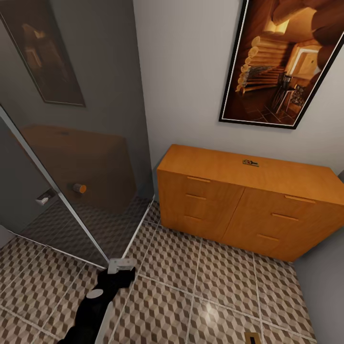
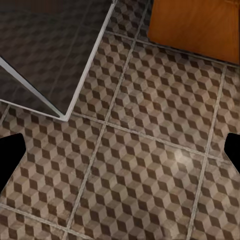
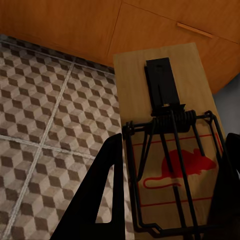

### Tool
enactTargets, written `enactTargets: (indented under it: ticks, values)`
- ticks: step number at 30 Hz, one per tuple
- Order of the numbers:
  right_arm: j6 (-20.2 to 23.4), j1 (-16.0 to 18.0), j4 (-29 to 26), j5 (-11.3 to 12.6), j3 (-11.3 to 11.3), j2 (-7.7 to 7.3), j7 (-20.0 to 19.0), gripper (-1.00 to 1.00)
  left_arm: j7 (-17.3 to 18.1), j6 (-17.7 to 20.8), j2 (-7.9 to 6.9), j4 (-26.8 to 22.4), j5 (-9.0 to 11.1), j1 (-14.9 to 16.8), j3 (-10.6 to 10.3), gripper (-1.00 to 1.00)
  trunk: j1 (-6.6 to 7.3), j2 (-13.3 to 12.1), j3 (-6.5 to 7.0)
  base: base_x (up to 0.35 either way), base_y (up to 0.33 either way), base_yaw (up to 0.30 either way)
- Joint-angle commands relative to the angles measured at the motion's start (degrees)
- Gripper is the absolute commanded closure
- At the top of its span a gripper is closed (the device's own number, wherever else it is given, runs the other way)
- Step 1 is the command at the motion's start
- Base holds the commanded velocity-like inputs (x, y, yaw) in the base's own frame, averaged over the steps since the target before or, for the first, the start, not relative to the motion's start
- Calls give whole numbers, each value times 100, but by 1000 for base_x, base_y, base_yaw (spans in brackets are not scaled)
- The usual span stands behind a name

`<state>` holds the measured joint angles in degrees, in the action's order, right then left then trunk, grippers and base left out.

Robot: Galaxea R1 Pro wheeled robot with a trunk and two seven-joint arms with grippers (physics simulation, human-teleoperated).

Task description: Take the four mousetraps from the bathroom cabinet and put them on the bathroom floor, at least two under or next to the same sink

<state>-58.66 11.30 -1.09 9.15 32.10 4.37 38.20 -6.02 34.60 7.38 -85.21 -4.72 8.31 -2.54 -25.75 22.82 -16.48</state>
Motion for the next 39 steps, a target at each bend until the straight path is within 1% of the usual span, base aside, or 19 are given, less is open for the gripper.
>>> enactTargets:
  ticks: [1,6,9,11,14,17,18,19,22,23,27,28,31,32,33,34,35,36,39]
  values:
    - [-31,4,4,67,50,2,-14,100,-4,49,0,-54,-49,4,-14,-100,-3,10,-10,0,0,0]
    - [-31,4,4,69,50,2,-14,100,-2,293,8,-277,-58,21,-37,-100,-3,10,-10,0,0,0]
    - [-31,4,4,69,50,2,-14,100,2,632,18,-334,-62,95,-45,-100,-3,10,-10,0,0,0]
    - [-31,4,4,70,50,2,-14,100,3,789,34,-348,-63,185,-50,-100,-3,10,-10,0,0,0]
    - [-31,4,4,70,50,2,-14,100,3,1023,57,-363,-59,439,-55,-100,-3,10,-10,0,0,0]
    - [-31,4,4,70,50,2,-14,100,4,1321,77,-370,-55,762,-66,-100,-3,10,-10,0,0,0]
    - [-31,4,4,70,50,2,-14,100,4,1655,98,-372,-44,1029,-122,-100,-3,10,-10,0,0,0]
    - [-31,4,4,70,50,2,-14,100,2,1829,106,-370,-39,1177,-210,-100,-3,10,-10,0,0,0]
    - [-31,4,4,70,50,2,-14,100,-5,2031,124,-365,-30,1411,-424,-100,-3,10,-10,0,0,0]
    - [-31,4,4,70,50,2,-14,100,-11,2113,138,-359,-25,1568,-598,-100,-3,10,-10,0,0,0]
    - [-31,4,4,70,50,2,-14,100,-18,2201,160,-332,-11,1872,-859,-100,-3,10,-10,0,0,0]
    - [-31,4,4,70,50,2,-14,100,-19,2226,172,-308,-5,2025,-930,-100,-3,10,-10,0,0,0]
    - [-31,4,4,70,50,2,-14,100,-24,2247,182,-241,4,2277,-989,-100,-3,10,-10,0,0,0]
    - [-31,4,4,70,50,2,-14,100,-26,2257,188,-154,8,2473,-1011,-100,-3,10,-10,0,0,0]
    - [-31,4,4,70,50,2,-14,100,-27,2262,189,-100,9,2577,-1020,-100,-3,10,-10,0,0,0]
    - [-31,4,4,70,50,2,-14,100,-29,2268,192,33,11,2796,-1033,-100,-3,10,-10,0,0,0]
    - [-31,4,4,70,50,2,-14,100,-29,2272,192,109,12,2911,-1036,-100,-3,10,-10,0,0,0]
    - [-31,4,4,70,50,2,-14,100,-30,2275,196,284,13,3149,-1043,-100,-3,10,-10,0,0,0]
    - [-31,4,4,70,50,2,-14,100,-30,2281,199,578,17,3524,-1049,-100,-3,10,-10,0,0,0]
